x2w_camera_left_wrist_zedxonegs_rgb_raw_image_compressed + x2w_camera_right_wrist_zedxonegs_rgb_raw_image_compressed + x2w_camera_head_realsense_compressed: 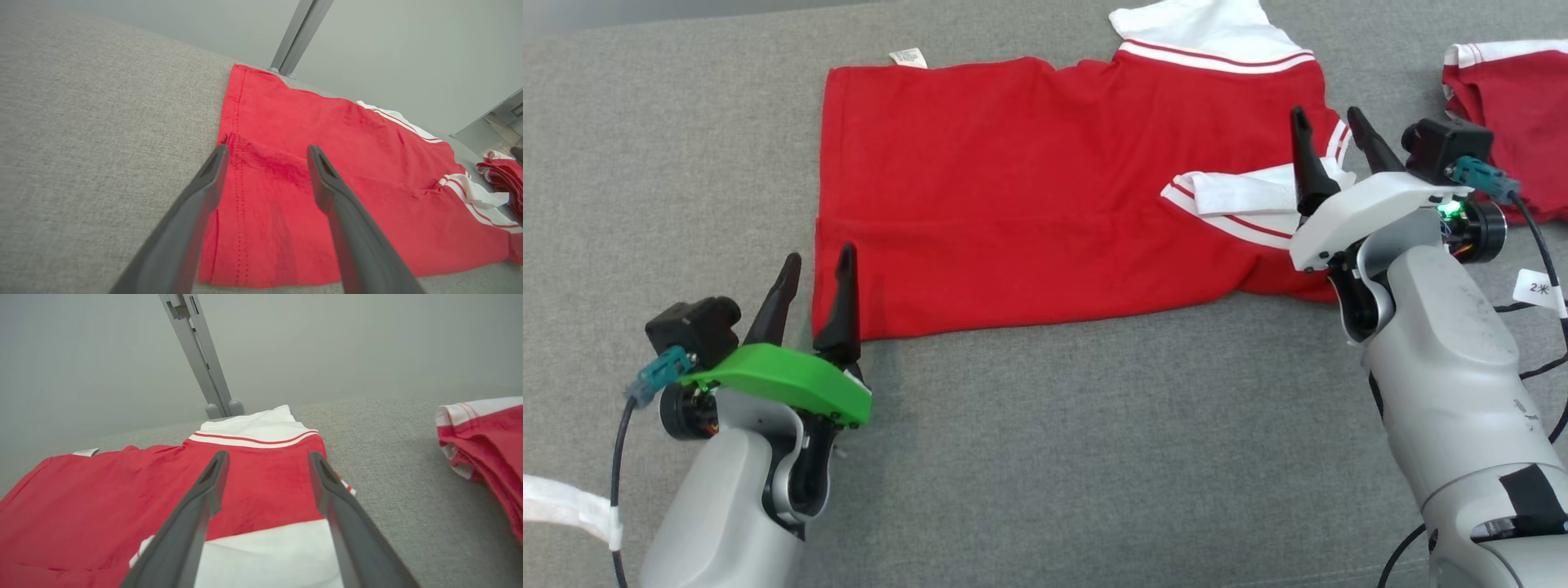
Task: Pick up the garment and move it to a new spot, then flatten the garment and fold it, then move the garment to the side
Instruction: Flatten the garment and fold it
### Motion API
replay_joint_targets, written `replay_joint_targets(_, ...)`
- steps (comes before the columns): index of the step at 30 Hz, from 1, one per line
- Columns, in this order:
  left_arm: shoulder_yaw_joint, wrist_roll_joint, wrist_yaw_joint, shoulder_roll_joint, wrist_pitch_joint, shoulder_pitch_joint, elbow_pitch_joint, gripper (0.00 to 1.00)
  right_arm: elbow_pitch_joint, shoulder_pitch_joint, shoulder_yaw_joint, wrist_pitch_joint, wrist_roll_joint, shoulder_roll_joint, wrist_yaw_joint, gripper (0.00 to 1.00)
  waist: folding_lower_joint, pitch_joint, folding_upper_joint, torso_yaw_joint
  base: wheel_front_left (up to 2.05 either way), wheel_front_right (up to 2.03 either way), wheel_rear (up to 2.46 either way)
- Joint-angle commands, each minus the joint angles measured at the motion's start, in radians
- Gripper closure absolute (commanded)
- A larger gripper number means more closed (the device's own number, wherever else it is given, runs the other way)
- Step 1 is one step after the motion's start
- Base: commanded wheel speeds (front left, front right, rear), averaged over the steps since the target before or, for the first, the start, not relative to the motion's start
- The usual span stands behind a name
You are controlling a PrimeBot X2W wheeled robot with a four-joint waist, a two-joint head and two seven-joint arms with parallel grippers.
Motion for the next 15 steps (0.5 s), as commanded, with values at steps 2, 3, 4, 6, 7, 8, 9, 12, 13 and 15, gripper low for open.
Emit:
replay_joint_targets(2, 0.005, -0.004, 0.011, 0.018, 0.002, 0.042, -0.021, 0.00, -0.019, 0.005, -0.010, -0.011, -0.026, -0.004, -0.002, 0.00, 0.0000, -0.017, 0.0000, -0.005, 0.00, 0.00, 0.00)
replay_joint_targets(3, 0.005, -0.006, 0.014, 0.023, 0.007, 0.056, -0.028, 0.00, -0.029, 0.015, -0.013, -0.013, -0.034, -0.004, -0.002, 0.00, 0.0000, -0.022, 0.0000, -0.006, 0.00, 0.00, 0.00)
replay_joint_targets(4, 0.004, -0.009, 0.020, 0.028, 0.015, 0.073, -0.038, 0.00, -0.040, 0.029, -0.020, -0.013, -0.043, -0.005, -0.002, 0.00, 0.0000, -0.029, 0.0000, -0.007, 0.00, 0.00, 0.00)
replay_joint_targets(6, 0.003, -0.015, 0.029, 0.036, 0.033, 0.102, -0.051, 0.00, -0.072, 0.054, -0.028, -0.013, -0.056, -0.007, -0.002, 0.00, 0.0000, -0.042, 0.0000, -0.009, 0.00, 0.00, 0.00)
replay_joint_targets(7, 0.002, -0.019, 0.034, 0.040, 0.046, 0.118, -0.057, 0.00, -0.096, 0.071, -0.031, -0.013, -0.062, -0.009, -0.002, 0.00, 0.0000, -0.050, 0.0000, -0.011, 0.00, 0.00, 0.00)
replay_joint_targets(8, 0.001, -0.022, 0.039, 0.042, 0.056, 0.130, -0.063, 0.00, -0.116, 0.087, -0.032, -0.013, -0.068, -0.010, -0.002, 0.00, 0.0000, -0.055, 0.0000, -0.013, 0.00, 0.00, 0.00)
replay_joint_targets(9, 0.000, -0.028, 0.044, 0.043, 0.070, 0.144, -0.068, 0.00, -0.139, 0.111, -0.032, -0.014, -0.072, -0.009, -0.002, 0.00, 0.0000, -0.063, 0.0000, -0.015, 0.00, 0.00, 0.00)
replay_joint_targets(12, 0.000, -0.054, 0.058, 0.043, 0.115, 0.174, -0.075, 0.00, -0.198, 0.177, -0.026, -0.014, -0.077, -0.008, -0.002, 0.00, 0.0000, -0.077, 0.0000, -0.023, 0.00, 0.00, 0.00)
replay_joint_targets(13, 0.002, -0.064, 0.064, 0.042, 0.130, 0.183, -0.076, 0.00, -0.220, 0.199, -0.024, -0.014, -0.076, -0.008, -0.002, 0.00, 0.0000, -0.081, 0.0000, -0.028, 0.00, 0.00, 0.00)
replay_joint_targets(15, 0.005, -0.076, 0.078, 0.046, 0.158, 0.193, -0.075, 0.00, -0.263, 0.240, -0.018, -0.007, -0.070, -0.007, -0.002, 0.00, 0.0000, -0.085, 0.0000, -0.037, 0.00, 0.00, 0.00)
